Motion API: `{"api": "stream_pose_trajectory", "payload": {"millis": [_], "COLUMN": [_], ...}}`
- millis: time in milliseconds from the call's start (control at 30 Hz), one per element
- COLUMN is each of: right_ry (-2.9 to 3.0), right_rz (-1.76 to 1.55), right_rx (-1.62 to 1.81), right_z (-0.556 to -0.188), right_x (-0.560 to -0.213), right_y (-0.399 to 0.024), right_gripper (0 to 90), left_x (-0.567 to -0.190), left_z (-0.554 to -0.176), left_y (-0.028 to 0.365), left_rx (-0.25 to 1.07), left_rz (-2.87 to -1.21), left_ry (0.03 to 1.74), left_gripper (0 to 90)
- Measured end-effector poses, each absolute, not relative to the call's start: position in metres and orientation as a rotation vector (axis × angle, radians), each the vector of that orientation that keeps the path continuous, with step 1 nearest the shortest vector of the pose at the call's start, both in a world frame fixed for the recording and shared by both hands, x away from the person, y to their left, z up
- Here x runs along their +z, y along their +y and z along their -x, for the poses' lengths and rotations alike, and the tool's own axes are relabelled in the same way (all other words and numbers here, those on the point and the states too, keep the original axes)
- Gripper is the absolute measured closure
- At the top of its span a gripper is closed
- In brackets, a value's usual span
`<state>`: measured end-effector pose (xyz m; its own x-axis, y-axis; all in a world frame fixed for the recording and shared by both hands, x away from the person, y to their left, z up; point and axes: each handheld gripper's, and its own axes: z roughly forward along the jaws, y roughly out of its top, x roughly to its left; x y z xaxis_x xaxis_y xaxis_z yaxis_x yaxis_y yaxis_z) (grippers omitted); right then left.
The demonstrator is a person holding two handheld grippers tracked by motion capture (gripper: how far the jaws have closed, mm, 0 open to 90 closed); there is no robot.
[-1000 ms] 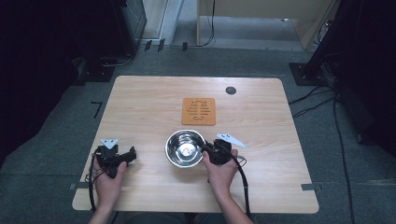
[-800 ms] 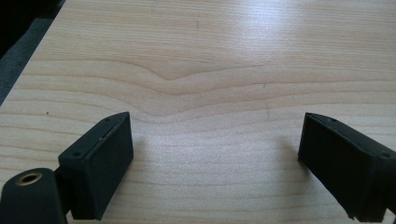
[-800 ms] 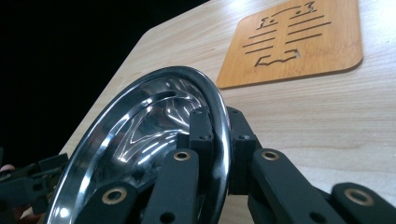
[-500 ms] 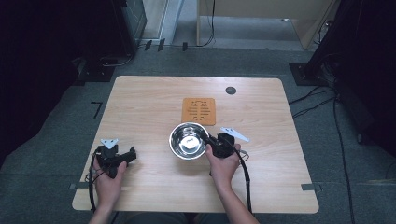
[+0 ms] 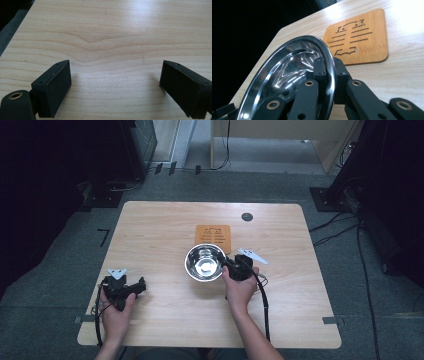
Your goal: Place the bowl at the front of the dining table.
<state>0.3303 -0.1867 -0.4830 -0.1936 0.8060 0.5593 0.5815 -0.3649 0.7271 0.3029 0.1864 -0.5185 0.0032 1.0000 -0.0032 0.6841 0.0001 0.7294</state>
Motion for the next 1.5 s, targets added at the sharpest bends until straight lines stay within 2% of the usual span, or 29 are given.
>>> {"api": "stream_pose_trajectory", "payload": {"millis": [833, 1500], "right_ry": [1.536, 1.421], "right_rz": [-1.936, -1.998], "right_rx": [1.571, 1.499], "right_z": [-0.370, -0.402], "right_x": [-0.482, -0.496], "right_y": [-0.196, -0.196], "right_gripper": [85.2, 85.2], "left_x": [-0.518, -0.519], "left_z": [-0.303, -0.303], "left_y": [0.187, 0.187], "left_rx": [0.749, 0.750], "left_rz": [-1.742, -1.741], "left_ry": [1.735, 1.735], "left_gripper": [10.0, 10.0]}}
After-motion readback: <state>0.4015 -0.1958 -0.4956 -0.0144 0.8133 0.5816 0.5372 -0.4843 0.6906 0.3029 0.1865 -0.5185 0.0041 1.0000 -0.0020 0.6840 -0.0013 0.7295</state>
